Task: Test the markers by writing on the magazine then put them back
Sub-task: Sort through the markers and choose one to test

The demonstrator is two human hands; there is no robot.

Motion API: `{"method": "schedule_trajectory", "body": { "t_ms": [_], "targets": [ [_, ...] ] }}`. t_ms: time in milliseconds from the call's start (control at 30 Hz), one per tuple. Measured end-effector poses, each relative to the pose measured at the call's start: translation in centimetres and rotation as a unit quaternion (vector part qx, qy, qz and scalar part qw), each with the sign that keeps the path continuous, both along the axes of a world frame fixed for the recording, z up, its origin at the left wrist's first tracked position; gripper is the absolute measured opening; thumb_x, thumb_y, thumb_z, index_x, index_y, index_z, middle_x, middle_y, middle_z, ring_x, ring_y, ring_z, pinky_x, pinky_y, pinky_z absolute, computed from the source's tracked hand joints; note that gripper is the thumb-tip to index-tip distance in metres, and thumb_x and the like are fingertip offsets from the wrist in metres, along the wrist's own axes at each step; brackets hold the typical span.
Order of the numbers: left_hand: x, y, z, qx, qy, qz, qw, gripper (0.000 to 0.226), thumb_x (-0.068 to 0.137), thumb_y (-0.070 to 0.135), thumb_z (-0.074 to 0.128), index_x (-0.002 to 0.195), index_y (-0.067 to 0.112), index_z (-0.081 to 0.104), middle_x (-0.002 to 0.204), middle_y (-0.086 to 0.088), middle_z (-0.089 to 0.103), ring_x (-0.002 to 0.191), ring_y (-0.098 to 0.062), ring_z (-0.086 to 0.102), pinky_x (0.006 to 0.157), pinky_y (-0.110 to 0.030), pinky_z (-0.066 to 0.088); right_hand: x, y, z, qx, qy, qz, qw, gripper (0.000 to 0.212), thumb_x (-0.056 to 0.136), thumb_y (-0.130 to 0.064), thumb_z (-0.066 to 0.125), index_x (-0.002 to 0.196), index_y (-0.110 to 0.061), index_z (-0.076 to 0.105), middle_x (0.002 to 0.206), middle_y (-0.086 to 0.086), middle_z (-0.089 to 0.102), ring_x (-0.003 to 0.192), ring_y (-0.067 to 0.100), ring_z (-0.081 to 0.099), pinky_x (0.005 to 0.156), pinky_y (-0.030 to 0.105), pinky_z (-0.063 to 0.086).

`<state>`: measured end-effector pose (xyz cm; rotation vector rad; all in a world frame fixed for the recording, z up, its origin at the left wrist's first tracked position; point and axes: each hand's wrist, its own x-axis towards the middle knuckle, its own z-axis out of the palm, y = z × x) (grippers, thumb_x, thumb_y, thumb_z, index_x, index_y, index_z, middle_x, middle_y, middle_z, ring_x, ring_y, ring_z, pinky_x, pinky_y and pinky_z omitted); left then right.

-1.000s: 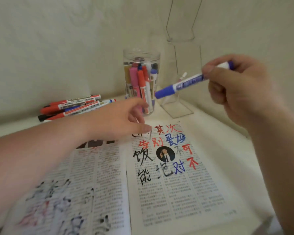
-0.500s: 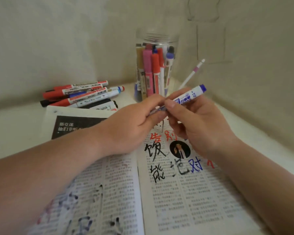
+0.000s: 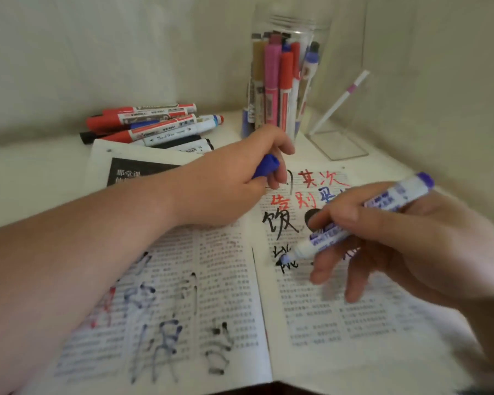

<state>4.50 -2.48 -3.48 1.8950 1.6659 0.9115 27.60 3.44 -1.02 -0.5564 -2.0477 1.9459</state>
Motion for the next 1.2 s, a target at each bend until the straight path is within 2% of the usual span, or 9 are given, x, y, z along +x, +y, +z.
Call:
{"method": "schedule_trajectory", "body": {
  "t_ms": [133,233,333,467,567,633,800,1000,1200],
  "targets": [
    [0.6,-0.3,0.0,0.020,-0.015,-0.014,1.000,0.045,0.100,0.002,0.055,0.135,0.024,0.038,0.118,0.013,0.068,0.112,-0.001,0.064,0.100,-0.027,0.050,0.4,-1.4,-1.5,0.064,-0.033,-0.065,0.995,0.023,0.066,-0.004,0.089,0.077,-0.013,0.072,0.057,0.020,0.063,0.047,0.030,0.062,0.048,0.032,0.054],
    [0.7,-0.3,0.1,0.004,-0.066,-0.012,0.998,0.049,0.094,0.001,0.066,0.129,0.026,0.042,0.119,0.013,0.071,0.110,0.002,0.066,0.100,-0.023,0.051,0.1,-1.9,-1.9,0.106,-0.019,-0.100,0.989,0.006,0.073,-0.013,0.073,0.077,-0.012,0.069,0.049,0.008,0.057,0.041,0.020,0.053,0.043,0.026,0.044],
    [0.7,-0.3,0.2,0.001,-0.092,0.005,0.996,0.040,0.086,0.005,0.077,0.113,0.024,0.054,0.113,0.012,0.074,0.102,0.005,0.069,0.095,-0.018,0.053,0.0,-2.6,-1.9,0.147,-0.014,-0.101,0.984,0.003,0.076,-0.016,0.073,0.076,-0.014,0.071,0.054,-0.001,0.062,0.046,0.007,0.051,0.045,0.016,0.039],
    [0.8,-0.1,-0.1,-0.002,-0.085,0.006,0.996,0.031,0.082,0.007,0.081,0.099,0.022,0.059,0.106,0.011,0.077,0.100,0.001,0.070,0.094,-0.020,0.055,-0.2,-2.8,-2.2,0.193,-0.021,-0.111,0.975,0.007,0.077,-0.022,0.073,0.077,-0.016,0.068,0.066,0.008,0.071,0.053,0.011,0.057,0.050,0.019,0.042],
    [0.9,-0.1,-0.1,0.020,-0.056,0.005,0.998,0.029,0.080,0.014,0.084,0.101,0.022,0.065,0.103,0.010,0.074,0.097,-0.001,0.070,0.090,-0.016,0.053,-0.4,-2.3,-2.6,0.238,-0.036,-0.159,0.958,0.010,0.076,-0.022,0.069,0.075,-0.015,0.063,0.053,-0.007,0.060,0.045,0.003,0.049,0.046,0.014,0.037],
    [0.9,-0.1,-0.1,0.053,-0.019,0.010,0.998,0.027,0.079,0.022,0.085,0.101,0.024,0.069,0.099,0.009,0.067,0.092,-0.007,0.065,0.084,-0.017,0.051,-0.4,-2.2,-2.6,0.233,-0.029,-0.170,0.957,0.010,0.076,-0.020,0.068,0.076,-0.012,0.062,0.050,-0.009,0.054,0.044,0.004,0.046,0.045,0.013,0.035],
    [1.0,-0.2,-0.1,0.048,-0.043,0.006,0.998,0.027,0.079,0.025,0.085,0.101,0.029,0.069,0.085,0.008,0.061,0.077,-0.019,0.060,0.079,-0.041,0.053,-0.2,-2.2,-2.8,0.180,-0.005,-0.164,0.970,0.013,0.076,-0.018,0.069,0.077,-0.008,0.061,0.050,-0.005,0.049,0.045,0.005,0.042,0.045,0.016,0.033],
    [1.0,-0.3,-0.2,0.033,-0.029,-0.001,0.999,0.024,0.081,0.024,0.083,0.099,0.029,0.069,0.083,0.012,0.065,0.074,-0.013,0.061,0.076,-0.033,0.054,0.0,-2.5,-2.2,0.166,-0.011,-0.087,0.982,0.008,0.069,-0.005,0.066,0.068,-0.002,0.058,0.047,-0.005,0.052,0.045,0.002,0.045,0.045,0.013,0.035],
    [0.9,-0.4,-0.2,0.038,-0.020,-0.010,0.999,0.025,0.082,0.013,0.079,0.099,0.027,0.068,0.084,0.012,0.067,0.075,-0.014,0.062,0.074,-0.032,0.053,0.0,-2.8,-2.5,0.143,0.018,-0.102,0.984,0.011,0.078,-0.020,0.073,0.075,-0.011,0.067,0.053,0.006,0.059,0.045,0.017,0.045,0.044,0.023,0.035]
  ]
}}
